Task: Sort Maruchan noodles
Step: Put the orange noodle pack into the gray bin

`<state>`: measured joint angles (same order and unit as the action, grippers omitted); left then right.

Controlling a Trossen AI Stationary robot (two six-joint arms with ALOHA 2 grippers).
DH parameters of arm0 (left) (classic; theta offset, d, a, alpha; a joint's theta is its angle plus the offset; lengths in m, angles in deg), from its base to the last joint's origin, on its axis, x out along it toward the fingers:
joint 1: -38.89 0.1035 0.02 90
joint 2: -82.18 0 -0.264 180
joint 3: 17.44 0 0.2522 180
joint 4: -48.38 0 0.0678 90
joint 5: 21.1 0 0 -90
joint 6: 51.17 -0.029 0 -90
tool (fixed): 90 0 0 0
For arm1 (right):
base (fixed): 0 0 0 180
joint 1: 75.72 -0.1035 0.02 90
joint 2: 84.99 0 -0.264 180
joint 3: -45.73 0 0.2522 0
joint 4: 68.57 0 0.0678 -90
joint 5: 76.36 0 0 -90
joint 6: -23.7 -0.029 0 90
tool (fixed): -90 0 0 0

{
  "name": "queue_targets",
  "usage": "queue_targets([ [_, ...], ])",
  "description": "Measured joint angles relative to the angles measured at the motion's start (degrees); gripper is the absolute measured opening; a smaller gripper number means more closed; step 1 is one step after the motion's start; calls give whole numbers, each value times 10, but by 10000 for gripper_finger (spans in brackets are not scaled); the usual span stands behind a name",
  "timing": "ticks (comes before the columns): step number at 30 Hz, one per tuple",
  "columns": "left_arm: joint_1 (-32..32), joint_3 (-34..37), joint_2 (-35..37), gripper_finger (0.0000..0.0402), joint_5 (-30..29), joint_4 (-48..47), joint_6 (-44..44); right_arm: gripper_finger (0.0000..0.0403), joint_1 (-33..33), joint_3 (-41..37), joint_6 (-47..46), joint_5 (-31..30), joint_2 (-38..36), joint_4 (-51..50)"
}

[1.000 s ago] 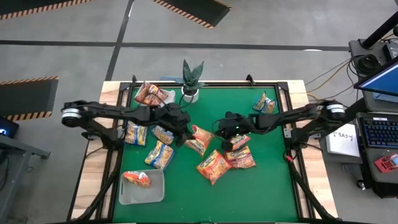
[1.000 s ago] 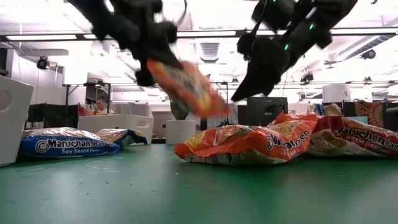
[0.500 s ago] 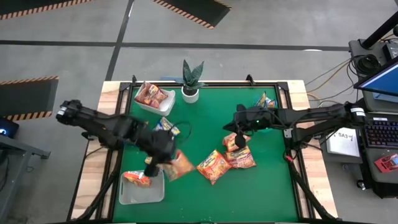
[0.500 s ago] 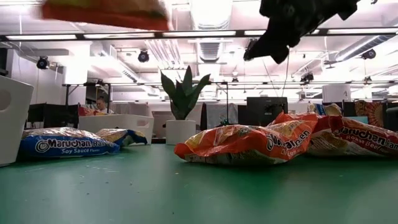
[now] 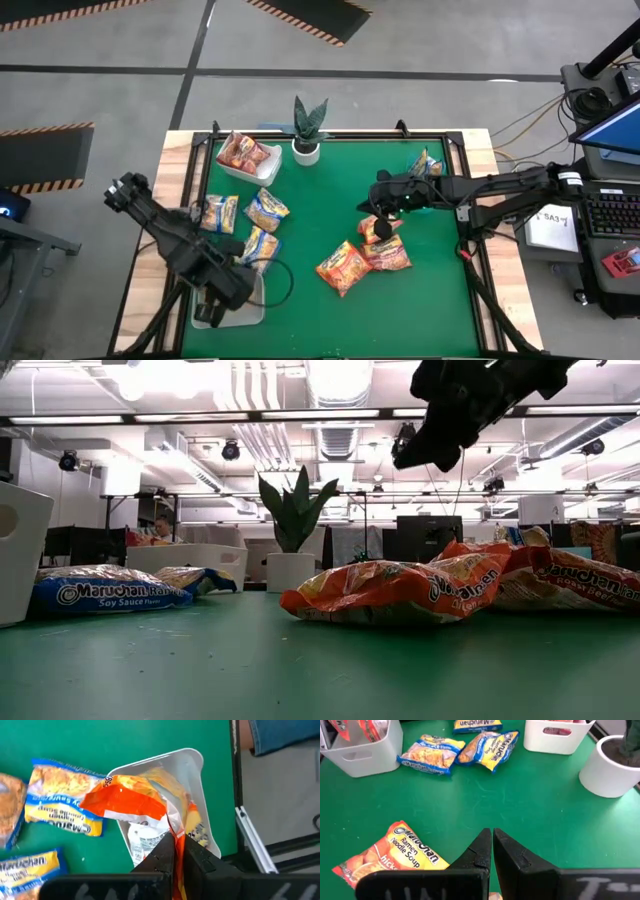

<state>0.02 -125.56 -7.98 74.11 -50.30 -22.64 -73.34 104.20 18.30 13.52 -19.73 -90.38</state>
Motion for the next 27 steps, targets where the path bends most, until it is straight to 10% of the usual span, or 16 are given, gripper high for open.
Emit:
queue_targets([
  [19, -95, 76, -67, 4, -27, -8, -38, 9, 0, 0, 15, 0, 23, 11],
  [27, -99, 88, -115, 73, -27, -9, -38, 9, 0, 0, 14, 0, 23, 11],
])
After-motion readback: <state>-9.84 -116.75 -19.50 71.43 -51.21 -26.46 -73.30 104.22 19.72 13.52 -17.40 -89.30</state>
